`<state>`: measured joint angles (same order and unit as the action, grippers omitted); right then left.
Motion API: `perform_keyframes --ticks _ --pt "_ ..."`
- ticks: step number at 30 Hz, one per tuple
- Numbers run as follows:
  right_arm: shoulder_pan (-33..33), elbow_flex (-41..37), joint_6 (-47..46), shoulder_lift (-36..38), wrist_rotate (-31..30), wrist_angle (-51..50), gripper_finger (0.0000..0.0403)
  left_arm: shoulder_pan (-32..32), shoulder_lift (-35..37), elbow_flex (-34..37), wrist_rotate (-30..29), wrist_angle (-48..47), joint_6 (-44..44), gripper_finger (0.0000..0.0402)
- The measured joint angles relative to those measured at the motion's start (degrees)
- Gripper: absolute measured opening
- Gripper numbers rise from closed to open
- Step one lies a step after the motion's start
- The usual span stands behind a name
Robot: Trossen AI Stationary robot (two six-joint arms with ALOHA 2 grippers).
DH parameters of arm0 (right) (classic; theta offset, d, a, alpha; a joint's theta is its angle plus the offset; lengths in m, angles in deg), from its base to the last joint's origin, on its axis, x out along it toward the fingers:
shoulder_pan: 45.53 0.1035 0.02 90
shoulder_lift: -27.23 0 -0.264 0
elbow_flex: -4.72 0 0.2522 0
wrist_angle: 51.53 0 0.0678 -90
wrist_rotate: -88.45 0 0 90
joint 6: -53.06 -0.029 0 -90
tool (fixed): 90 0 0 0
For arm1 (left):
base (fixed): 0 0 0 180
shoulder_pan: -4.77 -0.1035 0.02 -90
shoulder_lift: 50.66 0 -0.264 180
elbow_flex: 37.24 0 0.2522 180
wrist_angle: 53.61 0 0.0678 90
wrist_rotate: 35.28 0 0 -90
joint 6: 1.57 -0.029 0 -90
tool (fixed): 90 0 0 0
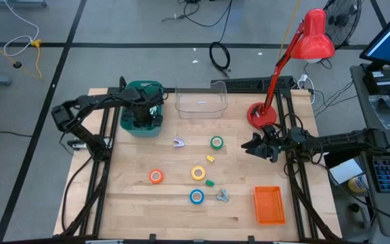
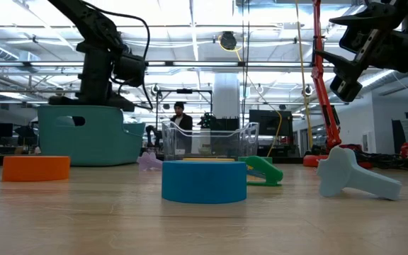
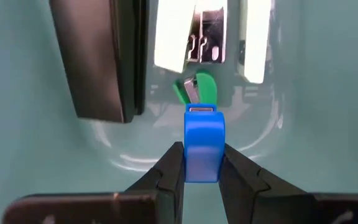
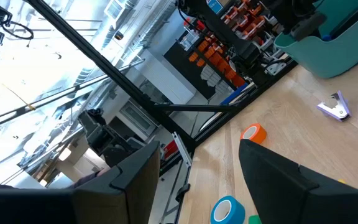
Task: Pick and place Stapler, Stapler remover, tape
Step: Put the small blue stapler into the green bin
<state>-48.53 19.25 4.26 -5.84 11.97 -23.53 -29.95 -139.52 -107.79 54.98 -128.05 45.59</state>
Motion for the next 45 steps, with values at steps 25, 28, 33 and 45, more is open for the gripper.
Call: perform_keyframes --ticks 25,28,33,45 --pt "0.0 0.0 0.0 0.0 0.0 0.0 0.0212 0.0 0.0 0.0 2.8 -2.7 7.5 0.0071" --pt "0.0 0.0 0.0 0.0 0.0 0.0 0.0212 0.0 0.0 0.0 2.8 -2.6 7.7 0.0071" --pt "0.0 0.0 0.0 0.0 0.0 0.0 0.0212 0.0 0.0 0.0 2.8 -2.1 9.1 0.0071" --pt "0.0 0.0 0.0 0.0 0.0 0.0 0.0212 0.0 0.0 0.0 2.7 -1.8 9.2 0.0099"
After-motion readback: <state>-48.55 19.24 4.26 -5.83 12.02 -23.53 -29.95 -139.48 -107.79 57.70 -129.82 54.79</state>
